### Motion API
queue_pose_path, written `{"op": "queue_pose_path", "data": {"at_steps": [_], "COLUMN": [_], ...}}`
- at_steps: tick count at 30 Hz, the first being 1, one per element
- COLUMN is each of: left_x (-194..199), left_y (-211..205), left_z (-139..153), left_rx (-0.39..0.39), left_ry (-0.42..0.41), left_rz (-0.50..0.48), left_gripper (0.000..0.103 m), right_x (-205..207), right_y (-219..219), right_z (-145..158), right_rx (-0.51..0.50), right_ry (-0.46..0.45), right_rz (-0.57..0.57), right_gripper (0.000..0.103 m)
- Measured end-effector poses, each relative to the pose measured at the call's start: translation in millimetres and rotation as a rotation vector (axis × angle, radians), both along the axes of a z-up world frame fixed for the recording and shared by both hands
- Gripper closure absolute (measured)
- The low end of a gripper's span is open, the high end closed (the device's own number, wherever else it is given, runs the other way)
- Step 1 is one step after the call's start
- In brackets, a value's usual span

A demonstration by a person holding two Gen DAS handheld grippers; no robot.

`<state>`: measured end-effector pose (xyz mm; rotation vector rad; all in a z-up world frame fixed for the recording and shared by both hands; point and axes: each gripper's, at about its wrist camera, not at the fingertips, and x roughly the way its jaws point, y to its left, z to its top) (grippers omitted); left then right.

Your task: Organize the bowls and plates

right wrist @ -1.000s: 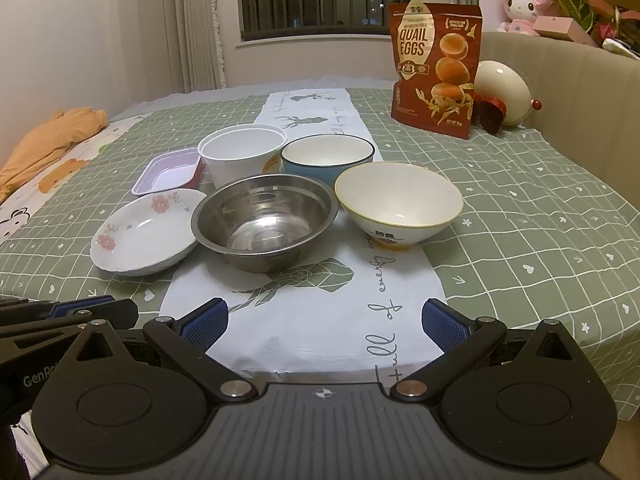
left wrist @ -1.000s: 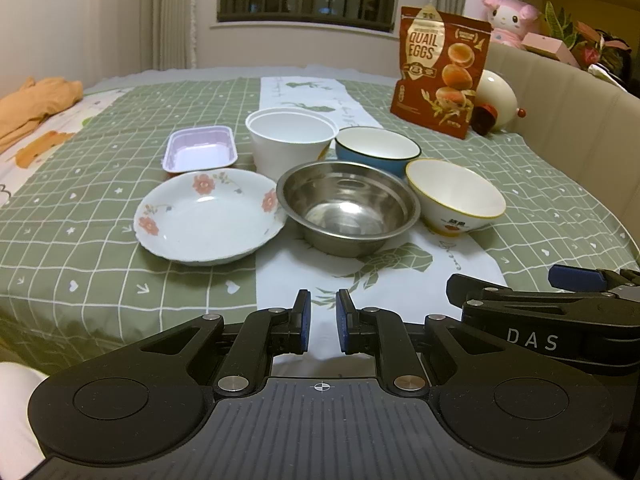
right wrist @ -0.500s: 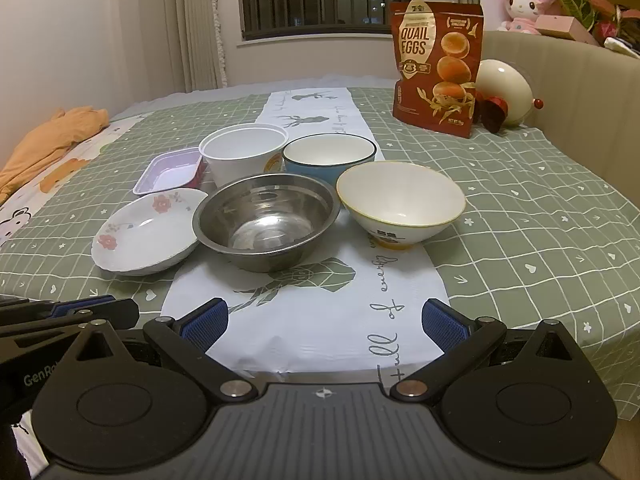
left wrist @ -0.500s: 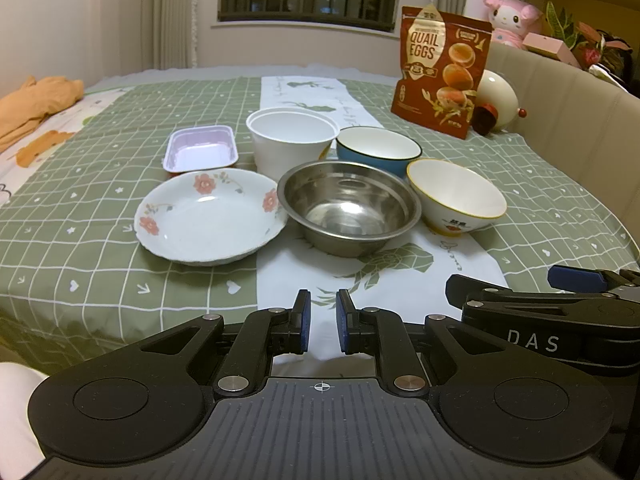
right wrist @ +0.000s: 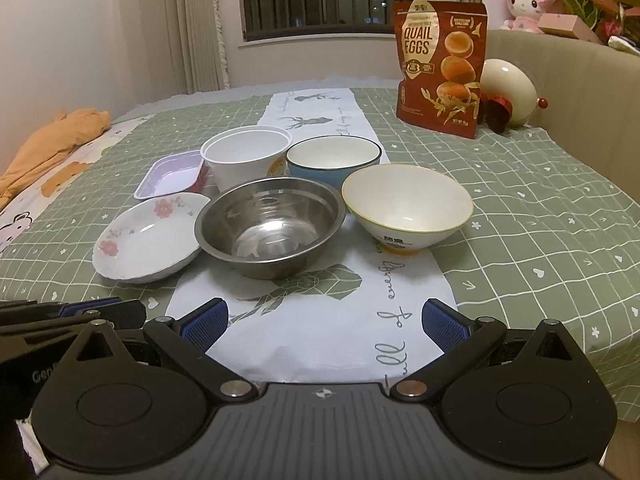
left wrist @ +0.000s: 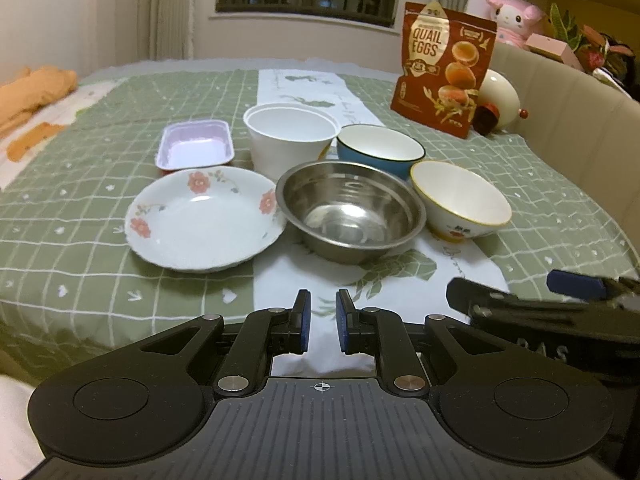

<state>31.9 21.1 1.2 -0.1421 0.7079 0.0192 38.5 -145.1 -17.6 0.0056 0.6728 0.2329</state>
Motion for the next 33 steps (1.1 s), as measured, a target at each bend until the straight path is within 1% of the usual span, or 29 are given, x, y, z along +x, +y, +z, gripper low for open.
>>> {"op": "queue_pose_path", "data": {"at_steps": [4,6,7,9,11,12,13,14,15,16,17,18,20,21,23,26,28,30,33], "left_x": [35,57,69,89,107,114,122,129,137,146,154,158,162,165,177,197,205,212,220], "left_y": [11,19,23,26,30,36,45,56,66,72,76,78,80,82,89,96,99,100,101], "left_z": [7,18,24,36,43,43,40,36,31,29,30,32,35,35,24,0,-14,-21,-28], "left_rx": [-0.036,-0.085,-0.101,-0.093,-0.098,-0.13,-0.194,-0.26,-0.305,-0.304,-0.277,-0.234,-0.141,-0.126,-0.158,-0.238,-0.279,-0.296,-0.299], "left_ry": [0.01,-0.003,-0.025,-0.074,-0.12,-0.136,-0.142,-0.13,-0.089,-0.039,-0.003,-0.012,-0.098,-0.113,-0.086,0.031,0.088,0.111,0.131], "left_rz": [-0.035,-0.085,-0.111,-0.173,-0.275,-0.318,-0.352,-0.357,-0.334,-0.3,-0.258,-0.232,-0.242,-0.248,-0.258,-0.268,-0.287,-0.305,-0.295], "left_gripper": [0.087,0.086,0.086,0.086,0.086,0.086,0.086,0.085,0.085,0.085,0.085,0.085,0.085,0.085,0.085,0.085,0.085,0.085,0.085], "right_x": [16,28,35,50,64,69,75,81,87,92,96,102,113,118,126,132,137,143,150], "right_y": [0,-1,-2,-4,-4,-3,-2,-1,0,0,0,-1,1,2,9,17,20,18,18], "right_z": [4,6,7,6,3,0,-4,-8,-14,-20,-26,-32,-45,-50,-56,-58,-61,-63,-67], "right_rx": [0.001,0.005,0.012,0.029,0.044,0.045,0.043,0.043,0.048,0.06,0.08,0.111,0.17,0.189,0.199,0.17,0.178,0.199,0.206], "right_ry": [-0.015,-0.015,-0.011,0.008,0.029,0.039,0.052,0.067,0.086,0.106,0.125,0.148,0.194,0.214,0.234,0.216,0.228,0.24,0.255], "right_rz": [-0.011,-0.031,-0.048,-0.07,-0.091,-0.099,-0.107,-0.115,-0.123,-0.13,-0.137,-0.143,-0.146,-0.145,-0.145,-0.147,-0.158,-0.164,-0.178], "right_gripper": [0.0,0.0,0.0,0.0,0.0,0.0,0.0,0.0,0.0,0.0,0.0,0.0,0.0,0.0,0.0,0.0,0.0,0.0,0.0]}}
